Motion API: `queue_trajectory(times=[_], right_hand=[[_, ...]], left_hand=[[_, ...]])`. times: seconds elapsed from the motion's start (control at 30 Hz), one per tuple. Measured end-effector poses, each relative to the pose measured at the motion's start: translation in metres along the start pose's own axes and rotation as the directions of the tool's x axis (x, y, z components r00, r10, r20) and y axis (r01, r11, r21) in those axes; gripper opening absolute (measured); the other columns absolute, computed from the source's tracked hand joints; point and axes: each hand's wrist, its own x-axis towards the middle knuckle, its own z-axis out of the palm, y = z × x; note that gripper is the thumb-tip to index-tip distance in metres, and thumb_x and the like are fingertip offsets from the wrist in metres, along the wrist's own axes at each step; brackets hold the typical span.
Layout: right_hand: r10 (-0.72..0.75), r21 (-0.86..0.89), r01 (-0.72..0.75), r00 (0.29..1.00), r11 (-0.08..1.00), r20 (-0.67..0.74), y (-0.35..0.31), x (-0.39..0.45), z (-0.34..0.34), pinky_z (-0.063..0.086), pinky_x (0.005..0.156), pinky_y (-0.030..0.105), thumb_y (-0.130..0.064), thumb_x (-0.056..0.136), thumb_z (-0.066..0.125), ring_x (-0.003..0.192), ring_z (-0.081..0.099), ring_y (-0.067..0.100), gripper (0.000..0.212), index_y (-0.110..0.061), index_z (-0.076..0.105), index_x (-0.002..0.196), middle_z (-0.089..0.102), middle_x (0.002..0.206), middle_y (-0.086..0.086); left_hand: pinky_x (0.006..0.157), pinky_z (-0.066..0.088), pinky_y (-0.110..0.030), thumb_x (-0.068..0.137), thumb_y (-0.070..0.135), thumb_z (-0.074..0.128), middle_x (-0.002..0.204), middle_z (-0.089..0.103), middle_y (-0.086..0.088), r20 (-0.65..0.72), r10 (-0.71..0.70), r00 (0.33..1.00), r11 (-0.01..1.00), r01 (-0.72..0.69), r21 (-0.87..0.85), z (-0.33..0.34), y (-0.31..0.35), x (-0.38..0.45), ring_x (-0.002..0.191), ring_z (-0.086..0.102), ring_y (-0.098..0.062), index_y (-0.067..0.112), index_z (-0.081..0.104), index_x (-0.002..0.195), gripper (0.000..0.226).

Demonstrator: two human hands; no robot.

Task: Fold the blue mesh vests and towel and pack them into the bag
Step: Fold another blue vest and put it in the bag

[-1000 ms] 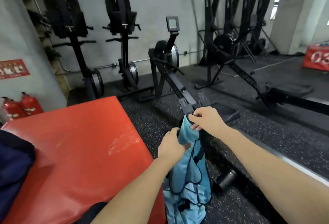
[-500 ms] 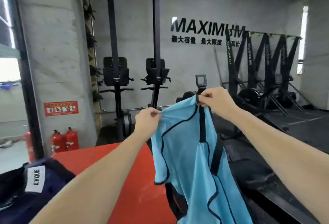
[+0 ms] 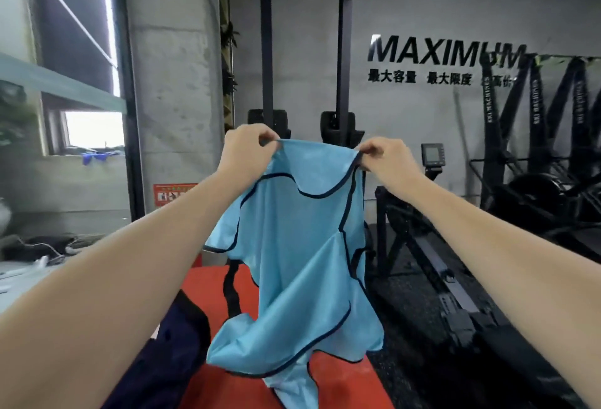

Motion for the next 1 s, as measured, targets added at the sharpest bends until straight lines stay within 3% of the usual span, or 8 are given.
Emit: queue_trajectory(times=[0.17,0.27,0.4,0.53,0.63,0.73,0.83,1.0], right_hand=[[0.088,-0.140,-0.067,0.984,0.988,0.155,0.061,-0.037,0.079,0.053,0.085,0.026,0.005,0.086,0.057,0.085,0.064,0.014,0.034,-0.027,0.067,0.084,0.071,0.094,-0.001],[0.184,-0.222,-0.110,0.920,0.969,0.345,0.113,-0.080,0.128,0.045,0.074,0.009,0.014,0.082,0.045,0.080,0.061,0.005,0.046,-0.019,0.068,0.104,0.066,0.094,-0.005],[0.293,-0.324,-0.124,0.783,0.938,0.549,0.177,-0.157,0.185,0.041,0.102,0.029,0.004,0.083,0.053,0.124,0.055,0.023,0.055,-0.019,0.059,0.133,0.060,0.132,0.005],[0.369,-0.340,-0.192,0.716,0.920,0.593,0.204,-0.230,0.223,0.041,0.100,0.032,-0.003,0.086,0.056,0.116,0.055,0.023,0.052,-0.022,0.055,0.135,0.058,0.126,0.006],[0.336,-0.247,-0.235,0.760,0.940,0.556,0.210,-0.274,0.239,0.042,0.101,0.028,-0.005,0.089,0.060,0.111,0.057,0.009,0.040,-0.018,0.060,0.126,0.061,0.122,-0.004],[0.202,-0.124,-0.159,0.747,0.979,0.634,0.202,-0.299,0.250,0.044,0.083,0.020,-0.023,0.086,0.071,0.088,0.055,-0.004,0.025,-0.034,0.060,0.106,0.058,0.101,-0.017],[0.070,-0.141,0.059,0.645,0.988,0.761,0.197,-0.304,0.264,0.039,0.090,0.020,-0.046,0.081,0.073,0.099,0.048,-0.001,0.032,-0.030,0.064,0.108,0.054,0.103,-0.015],[0.079,-0.240,0.168,0.641,0.956,0.763,0.204,-0.303,0.274,0.043,0.097,0.034,-0.039,0.090,0.066,0.111,0.055,0.011,0.016,-0.030,0.069,0.104,0.064,0.110,-0.013]], left_hand=[[0.079,0.050,-0.026,0.091,0.020,0.065,0.088,0.069,0.011,0.190,-0.099,0.977,0.993,0.085,0.079,0.035,-0.075,-0.064,0.083,0.061,-0.007,0.023,0.074,0.092,0.009],[0.091,0.051,-0.030,0.091,0.021,0.065,0.105,0.071,0.008,0.390,-0.154,0.908,0.985,0.110,0.133,0.065,-0.123,-0.124,0.095,0.063,-0.010,0.023,0.072,0.108,0.019],[0.093,0.039,-0.022,0.089,0.017,0.066,0.124,0.064,0.006,0.661,-0.223,0.716,0.973,0.123,0.196,0.099,-0.171,-0.217,0.109,0.059,-0.017,0.019,0.065,0.128,0.038],[0.083,0.045,-0.017,0.087,0.015,0.064,0.110,0.069,0.011,0.710,-0.340,0.616,0.936,0.293,0.194,0.117,-0.198,-0.296,0.092,0.063,-0.007,0.026,0.069,0.118,0.033],[0.074,0.043,-0.014,0.086,0.014,0.069,0.092,0.069,0.016,0.712,-0.375,0.594,0.905,0.401,0.142,0.122,-0.204,-0.338,0.081,0.062,0.000,0.027,0.074,0.108,0.026],[0.082,0.039,-0.010,0.075,0.043,0.080,0.098,0.066,0.018,0.750,-0.366,0.550,0.908,0.387,0.160,0.121,-0.211,-0.358,0.092,0.059,0.003,0.029,0.074,0.108,0.036],[0.096,0.039,-0.020,0.054,0.075,0.069,0.111,0.059,0.017,0.817,-0.277,0.505,0.957,0.217,0.191,0.122,-0.224,-0.363,0.108,0.051,-0.002,0.037,0.066,0.117,0.075],[0.091,0.045,-0.025,0.070,0.041,0.078,0.101,0.064,0.009,0.885,-0.252,0.391,0.962,0.205,0.183,0.116,-0.243,-0.361,0.098,0.057,-0.005,0.029,0.073,0.089,0.023]])
